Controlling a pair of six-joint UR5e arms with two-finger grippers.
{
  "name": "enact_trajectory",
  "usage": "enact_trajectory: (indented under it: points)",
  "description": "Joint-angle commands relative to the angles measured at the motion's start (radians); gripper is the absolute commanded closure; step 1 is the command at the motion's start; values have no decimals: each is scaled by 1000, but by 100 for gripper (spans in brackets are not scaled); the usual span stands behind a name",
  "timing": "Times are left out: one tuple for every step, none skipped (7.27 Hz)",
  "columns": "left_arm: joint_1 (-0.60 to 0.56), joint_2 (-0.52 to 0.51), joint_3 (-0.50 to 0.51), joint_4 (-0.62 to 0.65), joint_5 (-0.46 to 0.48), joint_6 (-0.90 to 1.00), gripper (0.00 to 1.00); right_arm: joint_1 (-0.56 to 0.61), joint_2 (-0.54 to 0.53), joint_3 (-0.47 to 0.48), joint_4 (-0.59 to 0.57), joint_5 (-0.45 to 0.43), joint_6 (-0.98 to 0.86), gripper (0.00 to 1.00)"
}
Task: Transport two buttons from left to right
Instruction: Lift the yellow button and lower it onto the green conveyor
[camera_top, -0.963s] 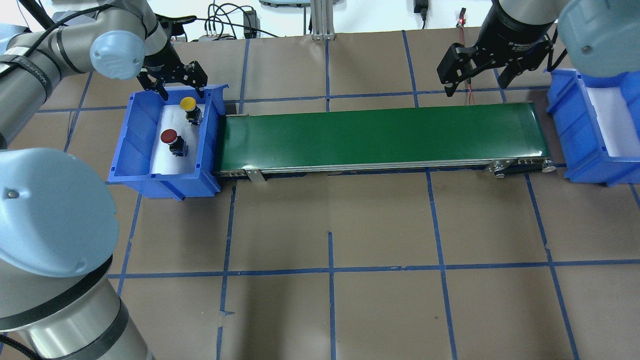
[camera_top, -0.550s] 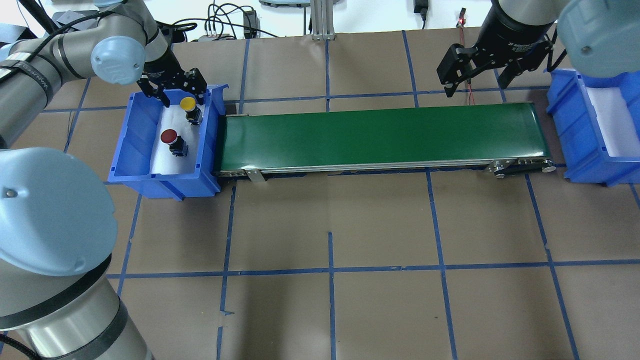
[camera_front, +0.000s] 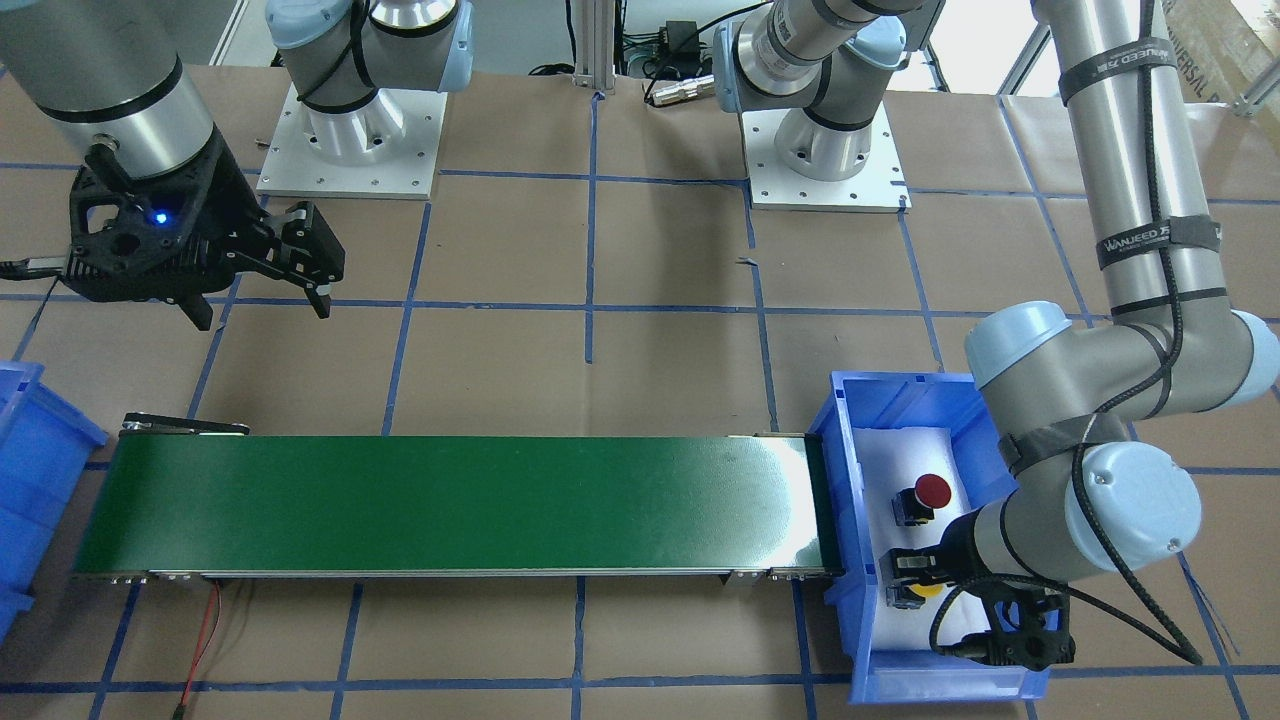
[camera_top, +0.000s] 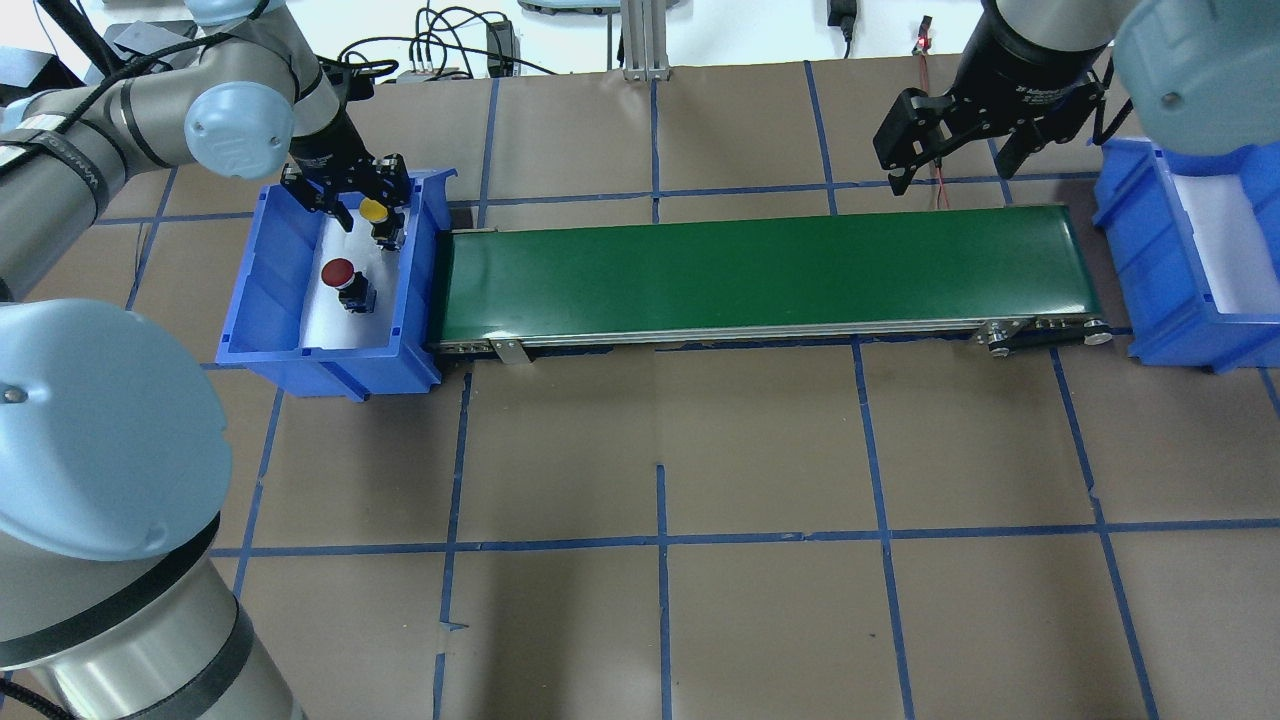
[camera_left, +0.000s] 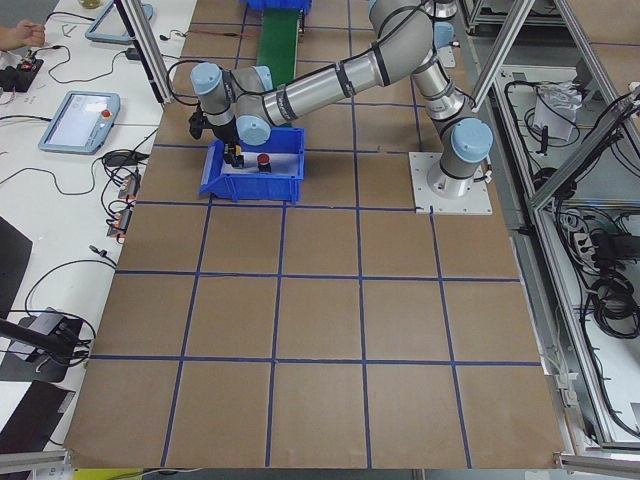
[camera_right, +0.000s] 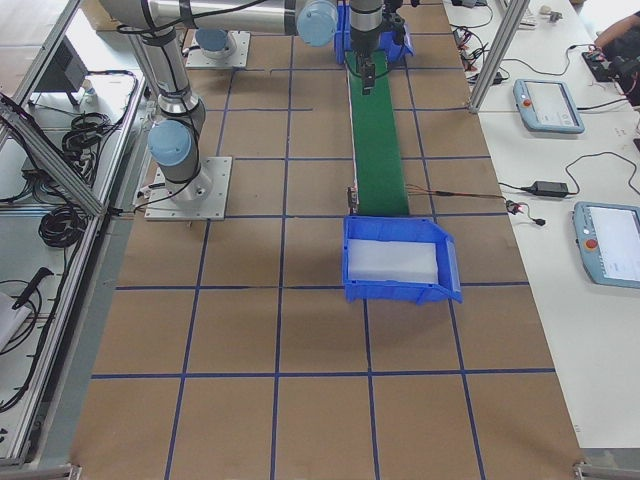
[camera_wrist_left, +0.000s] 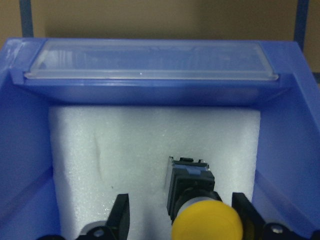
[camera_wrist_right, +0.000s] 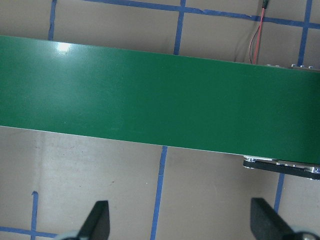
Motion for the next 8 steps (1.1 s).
enact_trajectory:
  points:
    - [-1, 8, -8, -4, 2, -1, 59, 0, 1, 0, 2, -3, 0, 0]
    - [-4, 11, 1, -17, 3, -2, 62, 0, 1, 2, 3, -3, 0, 0]
    - [4, 34, 10, -48, 10, 1, 64, 0, 1, 2, 2, -1, 0, 0]
    - [9, 69, 12, -72, 8, 4, 65, 0, 0, 0, 2, -1, -2, 0]
    - [-2, 88, 32, -76, 8, 5, 66, 0, -2, 0, 2, -1, -2, 0]
    - [-4, 114, 67, -121, 10, 25, 65, 0, -2, 0, 2, -1, -2, 0]
    - [-13, 151, 91, -195, 10, 51, 65, 0, 0, 0, 2, -1, 0, 0]
    - [-25, 192, 79, -210, 5, 103, 65, 0, 0, 0, 2, -1, -2, 0]
